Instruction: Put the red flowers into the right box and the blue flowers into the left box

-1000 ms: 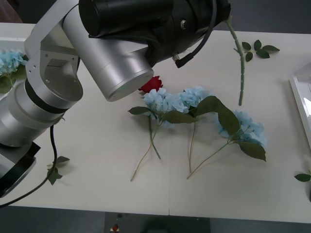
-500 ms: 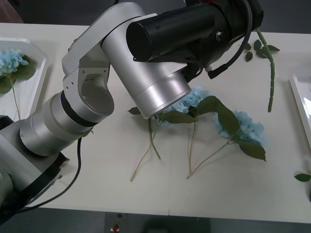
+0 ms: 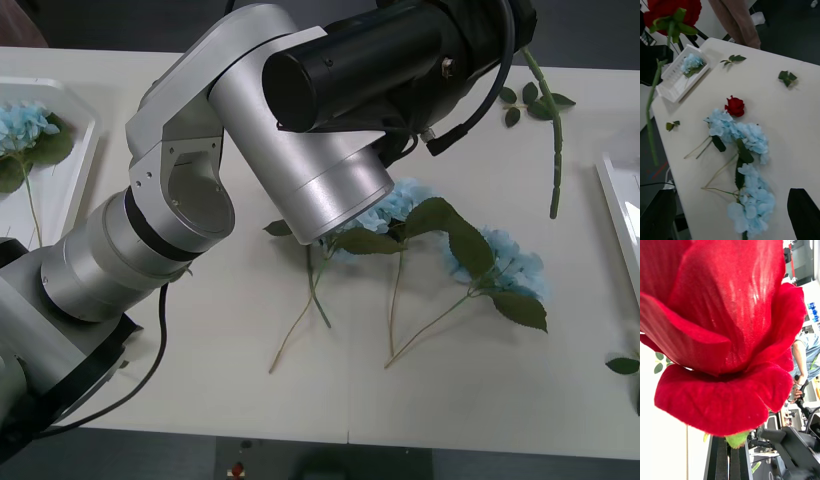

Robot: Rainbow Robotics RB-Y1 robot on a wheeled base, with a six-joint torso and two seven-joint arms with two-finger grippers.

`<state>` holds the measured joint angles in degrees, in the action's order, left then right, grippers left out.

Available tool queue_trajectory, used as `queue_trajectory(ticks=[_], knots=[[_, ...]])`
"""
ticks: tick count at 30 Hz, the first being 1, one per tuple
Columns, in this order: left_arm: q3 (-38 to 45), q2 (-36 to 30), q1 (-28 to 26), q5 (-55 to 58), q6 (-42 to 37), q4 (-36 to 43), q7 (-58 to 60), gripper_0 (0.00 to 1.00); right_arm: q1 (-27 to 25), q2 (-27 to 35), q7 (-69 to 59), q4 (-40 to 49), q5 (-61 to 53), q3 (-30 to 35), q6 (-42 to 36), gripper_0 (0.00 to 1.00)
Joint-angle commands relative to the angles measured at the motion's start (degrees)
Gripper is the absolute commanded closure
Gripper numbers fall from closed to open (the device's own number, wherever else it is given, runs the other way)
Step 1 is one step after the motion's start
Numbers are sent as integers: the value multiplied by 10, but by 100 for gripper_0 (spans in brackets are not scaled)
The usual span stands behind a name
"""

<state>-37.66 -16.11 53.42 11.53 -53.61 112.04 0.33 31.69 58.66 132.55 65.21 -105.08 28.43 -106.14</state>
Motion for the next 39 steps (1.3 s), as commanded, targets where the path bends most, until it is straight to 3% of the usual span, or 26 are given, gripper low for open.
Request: queue_trajectory(ticks=[1,14,24,34,36,37,38,39], knots=[[8,-2,3,-9,5,7,19,100,6,-14,-70,11,-38,-2,-9,14],[8,-6,3,-20,6,7,26,100,22,-127,-223,134,-44,-59,59,14],[8,-7,3,-25,5,7,31,100,64,-180,-261,137,-44,-117,82,14],[8,-6,3,-32,5,7,34,100,73,-197,-280,141,-57,-124,70,14],[8,-7,3,-33,5,7,34,100,73,-198,-283,141,-59,-126,69,35],[8,-7,3,-34,5,7,35,100,73,-199,-287,140,-60,-127,66,60],[8,-7,3,-34,5,7,35,100,73,-200,-295,141,-61,-127,66,78],[8,-6,3,-34,5,7,35,100,73,-201,-303,141,-64,-128,66,86]])
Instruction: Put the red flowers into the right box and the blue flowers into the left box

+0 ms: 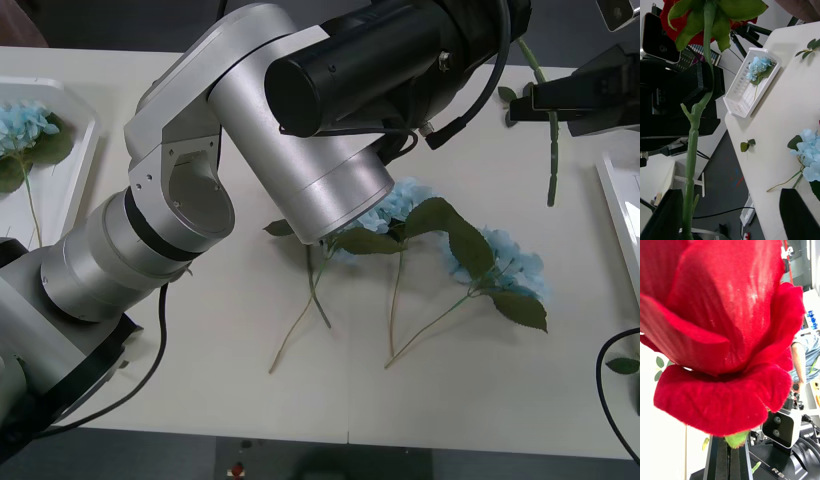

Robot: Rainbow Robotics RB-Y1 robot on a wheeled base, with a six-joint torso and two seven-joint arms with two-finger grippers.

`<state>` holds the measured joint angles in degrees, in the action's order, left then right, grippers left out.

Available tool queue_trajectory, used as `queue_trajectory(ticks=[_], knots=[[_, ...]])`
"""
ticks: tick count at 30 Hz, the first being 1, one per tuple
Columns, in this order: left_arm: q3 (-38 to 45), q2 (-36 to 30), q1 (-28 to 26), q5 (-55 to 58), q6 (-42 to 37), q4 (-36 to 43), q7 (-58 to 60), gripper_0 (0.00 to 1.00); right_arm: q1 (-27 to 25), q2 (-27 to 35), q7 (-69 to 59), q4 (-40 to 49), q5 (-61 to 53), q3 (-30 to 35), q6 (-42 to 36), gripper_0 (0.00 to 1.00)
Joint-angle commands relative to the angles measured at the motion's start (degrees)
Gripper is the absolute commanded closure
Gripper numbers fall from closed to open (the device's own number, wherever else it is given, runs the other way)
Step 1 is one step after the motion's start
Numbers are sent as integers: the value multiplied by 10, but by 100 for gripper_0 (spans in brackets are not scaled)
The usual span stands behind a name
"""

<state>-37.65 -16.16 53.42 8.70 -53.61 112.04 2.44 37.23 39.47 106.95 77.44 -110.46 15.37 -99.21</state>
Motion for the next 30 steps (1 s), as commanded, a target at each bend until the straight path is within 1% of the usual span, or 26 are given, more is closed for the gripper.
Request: queue_trajectory(ticks=[1,3,4,12,13,14,15,16,17,25,30], knots=[[8,-5,3,-5,5,7,13,100,18,-10,-60,18,-15,2,-6,90],[8,-6,3,-6,5,7,14,100,18,-11,-75,18,-22,2,-11,99],[8,-6,3,-6,6,7,14,100,18,-11,-82,18,-26,2,-12,100],[8,-5,3,-5,5,7,16,99,18,-11,-85,18,-34,3,-12,100],[8,-6,3,-6,6,7,17,94,18,-11,-85,18,-34,2,-12,100],[8,-5,3,-6,5,7,17,55,18,-11,-85,18,-34,3,-12,100],[8,-6,3,-5,6,7,18,23,18,-11,-85,18,-33,3,-12,100],[8,-6,3,-5,5,7,18,8,18,-11,-85,18,-34,3,-12,100],[8,-7,3,-6,5,7,19,0,18,-11,-85,18,-34,3,-12,100],[9,-7,3,-9,6,7,19,0,18,2,-85,18,-24,7,-13,100],[8,-26,1,-7,5,7,19,0,15,39,-85,18,20,11,-14,100]])
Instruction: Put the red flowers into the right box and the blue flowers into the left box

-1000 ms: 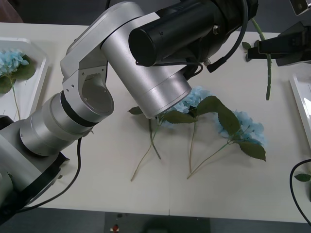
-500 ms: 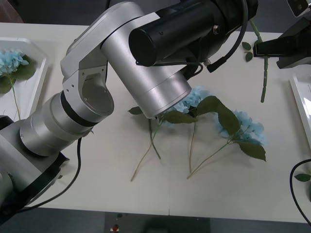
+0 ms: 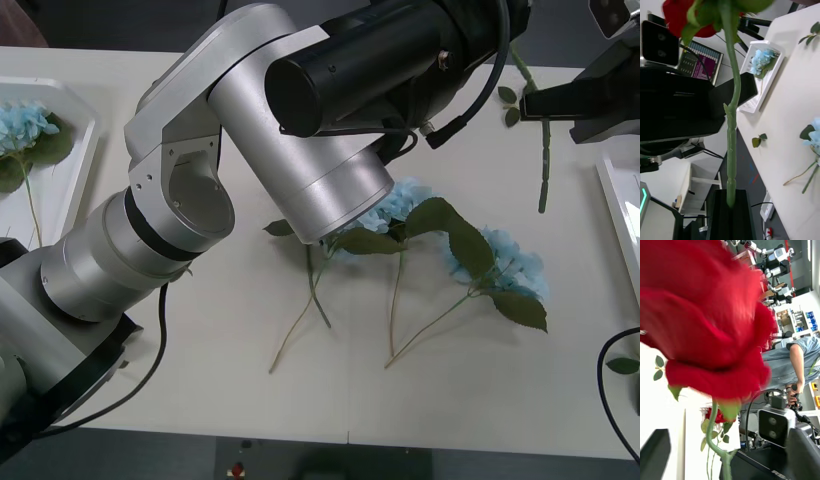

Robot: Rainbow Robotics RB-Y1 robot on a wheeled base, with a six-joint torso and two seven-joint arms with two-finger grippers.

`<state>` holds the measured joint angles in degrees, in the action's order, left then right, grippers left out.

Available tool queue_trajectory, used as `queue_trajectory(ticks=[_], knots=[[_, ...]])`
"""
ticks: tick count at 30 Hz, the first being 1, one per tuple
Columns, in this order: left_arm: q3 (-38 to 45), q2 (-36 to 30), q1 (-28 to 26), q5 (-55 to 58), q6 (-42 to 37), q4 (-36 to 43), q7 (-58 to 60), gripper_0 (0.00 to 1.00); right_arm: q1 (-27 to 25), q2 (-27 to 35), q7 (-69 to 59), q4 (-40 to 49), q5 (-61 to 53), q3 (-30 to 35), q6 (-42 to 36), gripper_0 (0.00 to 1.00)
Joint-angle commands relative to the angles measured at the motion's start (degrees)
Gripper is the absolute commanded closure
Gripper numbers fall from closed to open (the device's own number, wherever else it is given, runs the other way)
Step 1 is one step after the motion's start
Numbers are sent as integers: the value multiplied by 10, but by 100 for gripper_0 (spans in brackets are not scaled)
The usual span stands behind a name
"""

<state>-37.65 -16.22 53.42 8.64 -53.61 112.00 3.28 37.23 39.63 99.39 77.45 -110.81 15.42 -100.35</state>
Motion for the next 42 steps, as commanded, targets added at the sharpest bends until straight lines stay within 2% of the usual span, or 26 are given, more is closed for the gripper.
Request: queue_trajectory(ticks=[1,4,8,10,15,22,25,31,38,42], knots=[[8,-29,-1,-6,6,8,10,0,15,41,-9,17,28,12,-3,100],[8,-62,-23,7,33,14,5,0,9,62,-9,17,50,19,-3,100],[8,-129,-90,34,111,42,-29,0,1,92,-15,15,84,39,-2,100],[8,-151,-115,49,125,56,-58,0,-2,101,-17,10,94,47,-2,100],[8,-220,-186,141,129,101,-256,0,-18,134,-16,-15,132,72,2,100],[3,-300,-248,264,120,116,-518,0,-45,187,-9,-51,200,88,24,100],[-6,-314,-254,283,82,117,-586,0,-63,204,-3,-54,241,96,38,100],[-42,-315,-244,261,28,111,-604,0,-106,216,8,-54,327,113,77,100],[-97,-293,-215,236,21,61,-601,0,-142,218,20,-54,401,116,132,100],[-125,-259,-186,226,21,15,-595,0,-162,218,22,-54,441,116,162,100]])
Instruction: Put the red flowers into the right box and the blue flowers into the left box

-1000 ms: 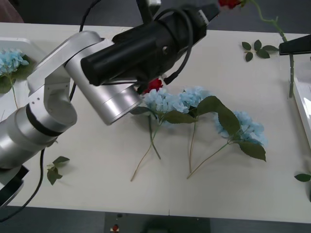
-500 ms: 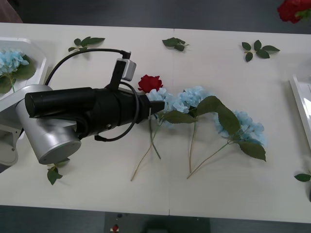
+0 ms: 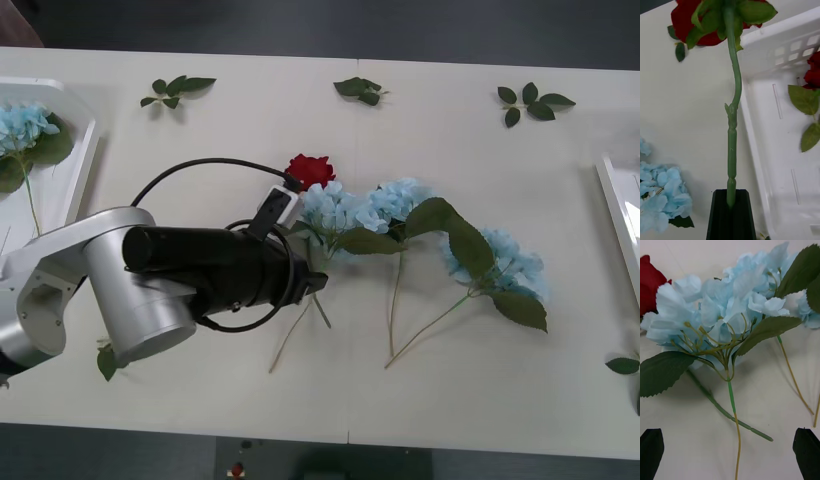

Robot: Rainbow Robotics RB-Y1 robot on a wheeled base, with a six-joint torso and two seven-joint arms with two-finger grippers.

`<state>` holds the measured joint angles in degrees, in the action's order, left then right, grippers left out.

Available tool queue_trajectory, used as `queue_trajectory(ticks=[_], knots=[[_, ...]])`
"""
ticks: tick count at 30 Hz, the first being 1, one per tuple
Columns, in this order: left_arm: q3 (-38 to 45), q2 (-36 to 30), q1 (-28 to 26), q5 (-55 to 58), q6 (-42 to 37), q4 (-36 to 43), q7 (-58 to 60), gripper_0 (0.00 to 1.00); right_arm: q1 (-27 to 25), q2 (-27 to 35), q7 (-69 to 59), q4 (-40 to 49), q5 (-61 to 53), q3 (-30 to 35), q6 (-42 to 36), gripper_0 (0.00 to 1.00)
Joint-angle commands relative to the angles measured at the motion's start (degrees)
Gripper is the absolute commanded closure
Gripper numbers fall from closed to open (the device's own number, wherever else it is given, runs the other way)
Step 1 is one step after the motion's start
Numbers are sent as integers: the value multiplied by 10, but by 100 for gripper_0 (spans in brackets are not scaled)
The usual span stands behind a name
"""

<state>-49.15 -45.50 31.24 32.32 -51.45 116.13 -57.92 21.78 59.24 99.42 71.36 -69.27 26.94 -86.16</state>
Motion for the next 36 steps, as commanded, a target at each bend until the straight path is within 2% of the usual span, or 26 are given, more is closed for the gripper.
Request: queue_trajectory(ticks=[1,10,17,18,19,20,21,23,24,25,26,28,30,31,36], knots=[[-16,44,43,-14,-1,-42,18,0,-15,22,22,7,38,0,28,100],[-58,114,95,-39,-1,-141,32,0,-66,22,7,7,113,0,98,100],[-97,143,125,-38,-1,-204,49,10,-112,22,-2,7,126,-4,176,98],[-98,149,127,-38,-1,-212,51,13,-118,22,-2,7,128,-5,189,92],[-98,155,128,-38,-1,-220,53,14,-125,22,-2,7,129,-7,201,80],[-98,160,130,-38,-1,-226,53,16,-126,22,-2,7,131,-10,207,64],[-98,164,131,-39,-1,-234,54,18,-127,22,-2,7,133,-14,214,42],[-100,172,134,-39,-1,-245,54,23,-128,22,-2,7,135,-18,218,17],[-102,175,136,-39,-1,-248,55,28,-128,21,-1,7,135,-19,217,9],[-103,175,137,-39,-1,-249,56,31,-128,21,0,7,135,-20,217,7],[-102,175,137,-40,-1,-249,57,41,-128,21,1,7,132,-22,216,4],[-103,175,137,-39,-1,-249,58,65,-128,22,2,7,118,-31,209,2],[-103,175,137,-39,-1,-249,61,97,-128,22,-1,12,97,-34,193,2],[-103,175,137,-39,-1,-249,61,100,-128,21,-1,17,91,-34,186,2],[-102,167,138,-40,3,-241,64,100,-128,17,-25,77,52,-36,106,2]])
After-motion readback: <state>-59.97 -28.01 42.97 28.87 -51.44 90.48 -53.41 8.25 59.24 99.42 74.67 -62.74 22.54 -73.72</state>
